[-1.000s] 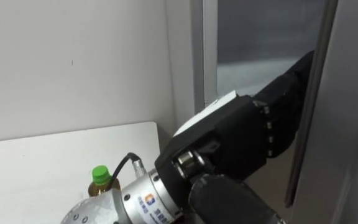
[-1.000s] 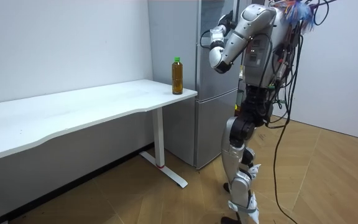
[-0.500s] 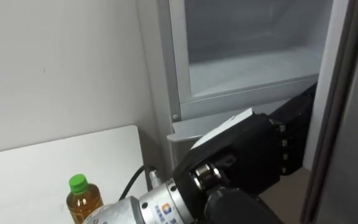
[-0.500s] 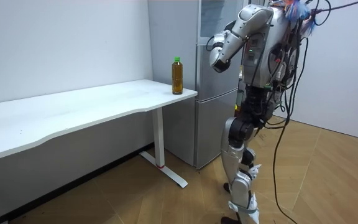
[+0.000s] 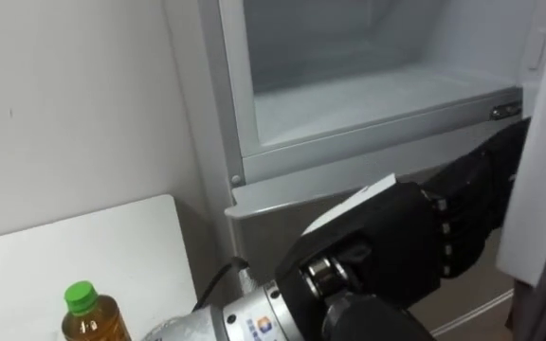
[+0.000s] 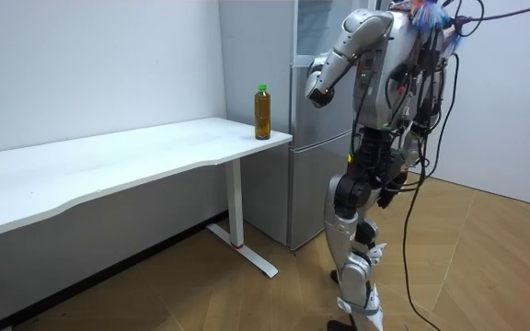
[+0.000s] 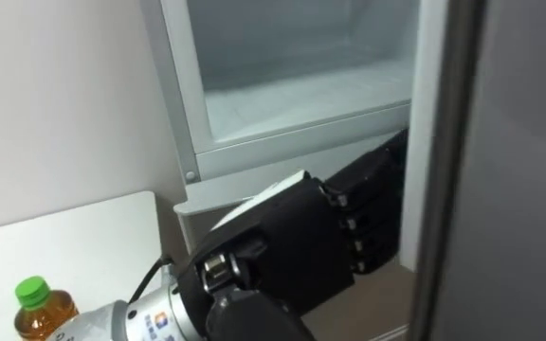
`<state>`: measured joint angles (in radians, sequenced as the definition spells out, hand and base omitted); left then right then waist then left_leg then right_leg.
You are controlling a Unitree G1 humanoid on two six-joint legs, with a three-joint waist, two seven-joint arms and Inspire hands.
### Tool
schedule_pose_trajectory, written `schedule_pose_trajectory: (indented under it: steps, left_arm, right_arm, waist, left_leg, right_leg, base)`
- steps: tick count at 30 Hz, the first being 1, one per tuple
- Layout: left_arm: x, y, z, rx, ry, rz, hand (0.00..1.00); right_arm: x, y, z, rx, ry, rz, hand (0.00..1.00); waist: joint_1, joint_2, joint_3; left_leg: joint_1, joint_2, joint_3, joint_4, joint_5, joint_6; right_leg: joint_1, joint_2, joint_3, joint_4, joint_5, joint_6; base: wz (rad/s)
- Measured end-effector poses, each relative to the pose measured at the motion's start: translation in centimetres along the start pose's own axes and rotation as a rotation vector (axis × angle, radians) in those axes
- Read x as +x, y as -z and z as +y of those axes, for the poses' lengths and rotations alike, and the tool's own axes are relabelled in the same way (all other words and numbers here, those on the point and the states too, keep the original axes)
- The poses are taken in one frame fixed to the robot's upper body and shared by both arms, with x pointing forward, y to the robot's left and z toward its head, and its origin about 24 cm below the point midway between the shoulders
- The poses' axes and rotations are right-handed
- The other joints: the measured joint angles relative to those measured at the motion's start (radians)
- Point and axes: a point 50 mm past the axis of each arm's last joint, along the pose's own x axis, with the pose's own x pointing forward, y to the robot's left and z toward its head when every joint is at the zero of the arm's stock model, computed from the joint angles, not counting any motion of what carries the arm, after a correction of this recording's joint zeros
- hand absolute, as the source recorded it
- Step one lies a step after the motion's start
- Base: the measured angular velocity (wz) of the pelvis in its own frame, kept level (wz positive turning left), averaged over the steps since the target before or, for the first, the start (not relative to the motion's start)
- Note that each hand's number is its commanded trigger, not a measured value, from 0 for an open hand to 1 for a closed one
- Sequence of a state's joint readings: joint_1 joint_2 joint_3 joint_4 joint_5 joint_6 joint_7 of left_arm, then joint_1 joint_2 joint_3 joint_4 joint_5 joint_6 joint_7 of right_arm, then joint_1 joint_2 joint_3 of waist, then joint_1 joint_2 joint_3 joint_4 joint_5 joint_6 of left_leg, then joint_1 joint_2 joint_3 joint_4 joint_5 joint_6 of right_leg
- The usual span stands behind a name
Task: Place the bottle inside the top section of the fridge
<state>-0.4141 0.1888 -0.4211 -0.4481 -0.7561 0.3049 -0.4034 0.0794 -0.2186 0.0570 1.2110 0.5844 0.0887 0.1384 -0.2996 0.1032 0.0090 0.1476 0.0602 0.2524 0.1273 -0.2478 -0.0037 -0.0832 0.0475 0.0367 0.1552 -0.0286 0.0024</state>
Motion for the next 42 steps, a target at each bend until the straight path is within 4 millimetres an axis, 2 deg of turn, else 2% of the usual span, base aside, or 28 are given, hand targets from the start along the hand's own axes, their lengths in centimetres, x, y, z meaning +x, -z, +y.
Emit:
schedule_pose_trajectory:
  steps: [7,12,14,21,25,33,36,42]
  left_arm:
    - [0.2,0.2,-0.3,-0.007,0.013,0.007,0.0]
    - [0.2,0.2,-0.3,-0.008,0.014,0.005,0.0]
    - [0.3,0.3,-0.3,-0.013,0.015,0.002,0.0]
    - [0.7,0.7,-0.5,-0.066,0.026,-0.012,0.0]
    - [0.8,0.9,-0.6,-0.089,0.031,-0.016,0.0]
    - [1.1,1.1,-0.9,-0.102,0.044,-0.017,0.0]
    - [1.1,1.2,-0.9,-0.106,0.044,-0.016,0.0]
    - [1.6,1.5,-0.8,-0.124,0.044,-0.028,0.0]
  right_arm:
    - [0.0,0.1,-0.1,-0.002,0.01,0.002,0.0]
    - [0.0,0.1,-0.1,-0.002,0.016,0.004,0.0]
    - [0.0,0.1,-0.2,-0.002,0.018,0.003,0.0]
    - [-0.1,0.0,-0.3,-0.018,0.019,0.003,0.0]
    - [-0.1,0.0,-0.4,-0.027,0.02,0.005,0.0]
    - [-0.1,0.3,-0.6,-0.028,0.025,0.014,0.0]
    - [-0.1,0.3,-0.6,-0.027,0.025,0.014,0.0]
    - [-0.2,0.5,-0.6,-0.033,0.026,0.031,0.0]
  waist:
    - [-0.001,0.0,0.0003]
    - [-0.002,0.002,0.0014]
    - [-0.005,0.008,0.0047]
    - [-0.011,0.014,0.0048]
    - [-0.03,0.015,0.0047]
    - [-0.034,0.015,0.0049]
    - [-0.046,0.014,0.0052]
    - [-0.064,0.014,0.0056]
  left_leg:
    - [0.002,0.0,0.021,0.001,0.0,0.0]
    - [0.004,0.0,0.032,0.0,-0.003,-0.001]
    - [0.005,0.005,0.034,0.0,-0.014,0.0]
    - [0.012,0.006,0.047,0.0,-0.014,-0.001]
    - [0.013,0.007,0.05,-0.001,-0.014,-0.001]
    - [0.02,0.015,0.071,-0.001,-0.018,-0.007]
    - [0.021,0.016,0.073,0.0,-0.019,-0.009]
    - [0.018,0.018,0.105,-0.003,-0.027,-0.01]
  right_leg:
    - [-0.006,0.007,0.031,-0.003,-0.002,0.002]
    - [-0.008,0.01,0.037,-0.003,-0.001,0.003]
    - [-0.008,0.014,0.038,-0.004,0.001,0.003]
    - [-0.006,0.017,0.046,-0.003,0.002,0.003]
    - [-0.006,0.021,0.055,-0.003,0.002,0.003]
    - [-0.006,0.033,0.072,-0.003,0.004,-0.001]
    - [-0.007,0.035,0.075,-0.003,0.004,-0.002]
    - [-0.023,0.044,0.093,-0.003,0.011,-0.003]
  base:
    - [-0.09]
    - [-0.05]
    - [-0.04]
    - [-0.05]
    - [-0.01]
    - [-0.07]
    - [-0.03]
    - [-0.16]
